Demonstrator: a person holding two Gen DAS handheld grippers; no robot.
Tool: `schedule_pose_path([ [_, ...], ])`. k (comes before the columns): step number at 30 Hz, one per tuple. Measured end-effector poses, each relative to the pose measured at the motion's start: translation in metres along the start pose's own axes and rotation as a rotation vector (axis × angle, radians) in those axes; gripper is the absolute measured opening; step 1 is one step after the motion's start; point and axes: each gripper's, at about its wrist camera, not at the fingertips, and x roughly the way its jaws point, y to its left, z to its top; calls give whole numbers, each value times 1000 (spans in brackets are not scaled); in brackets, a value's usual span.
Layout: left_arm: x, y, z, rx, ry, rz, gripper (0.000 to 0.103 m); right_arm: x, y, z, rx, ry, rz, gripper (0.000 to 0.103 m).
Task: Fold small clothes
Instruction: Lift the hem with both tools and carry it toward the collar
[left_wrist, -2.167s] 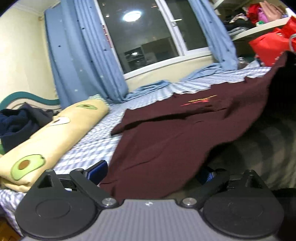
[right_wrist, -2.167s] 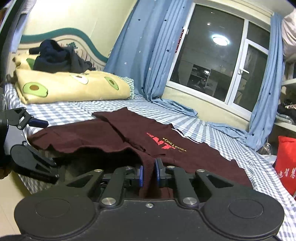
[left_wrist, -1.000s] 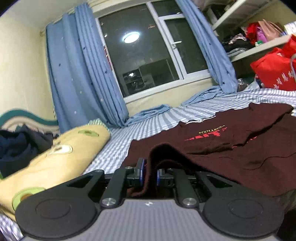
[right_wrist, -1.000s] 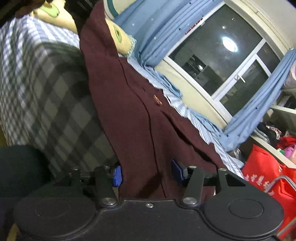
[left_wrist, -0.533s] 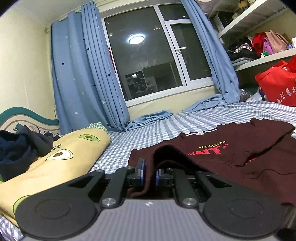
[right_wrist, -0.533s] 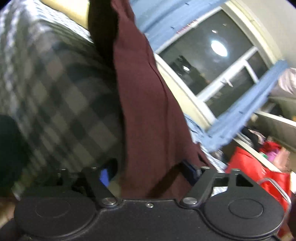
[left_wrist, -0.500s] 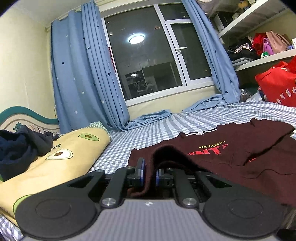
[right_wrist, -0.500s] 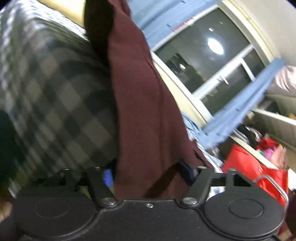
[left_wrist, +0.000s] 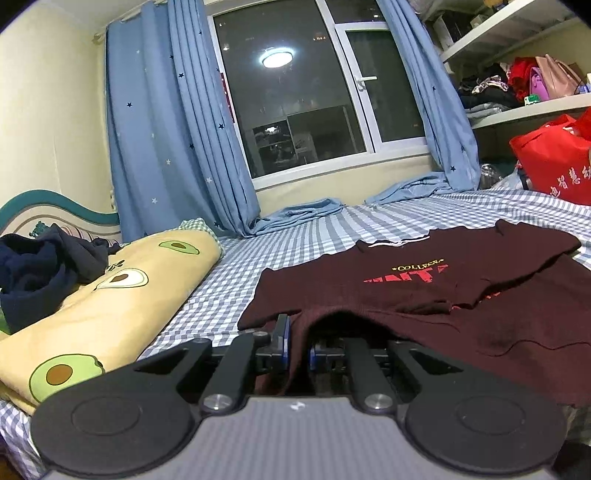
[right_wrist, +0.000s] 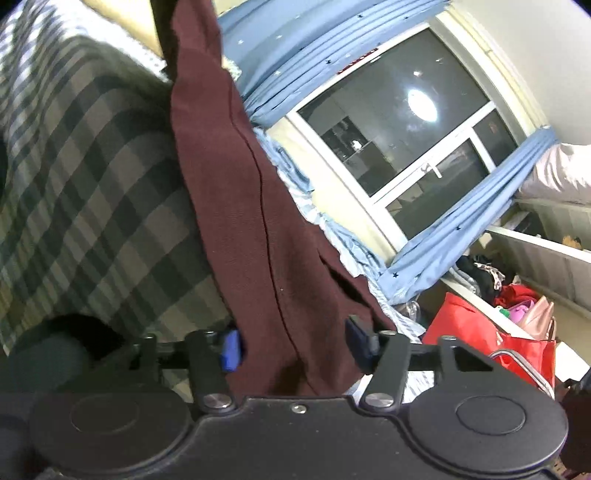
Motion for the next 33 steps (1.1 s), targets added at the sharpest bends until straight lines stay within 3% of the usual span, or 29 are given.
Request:
schedule_pose_path([
  [3, 0, -2, 3, -3, 2, 5, 9, 8, -1, -3, 12, 37, 40, 61],
  [7, 1, -4, 6, -12, 6, 7, 9, 12, -1, -4, 5, 24, 21, 64],
  [8, 1, -4, 7, -14, 7, 6, 9, 10, 1, -5, 8, 21, 14, 60],
  [12, 0, -4, 8, -14, 15, 7, 9, -3, 0, -10, 47, -7, 22, 15],
  [14, -1, -4, 7, -21, 14, 13, 9, -9, -7, -9, 82, -22, 37, 9],
  [16, -1, -4, 6, -27, 14, 15, 9, -13, -10, -11, 106, -33, 39, 9],
  [17, 0, -5, 6, -28, 15, 14, 9, -13, -10, -11, 100, -34, 36, 11],
  [19, 1, -6, 5, -21, 21, 16, 8, -11, -4, -13, 66, -30, 13, 27],
  [20, 0, -6, 6, -18, 22, 15, 8, -9, 0, -14, 52, -20, 0, 49],
  [21, 0, -6, 6, -14, 22, 12, 8, -6, 1, -16, 50, -8, 3, 64],
  [25, 0, -8, 5, 18, 20, 13, 8, 3, -1, -20, 86, 23, 40, 63],
  [26, 0, -8, 4, 22, 19, 14, 8, 2, -1, -20, 78, 15, 36, 56],
  [27, 0, -8, 4, 25, 19, 12, 8, 1, -2, -19, 75, 7, 40, 37],
  [29, 0, -10, 0, 44, 23, 18, 8, -6, -7, -17, 92, -13, 43, 11],
  [33, 1, -13, -15, 107, 52, 39, 13, -24, -30, -11, 152, -68, 3, 8],
])
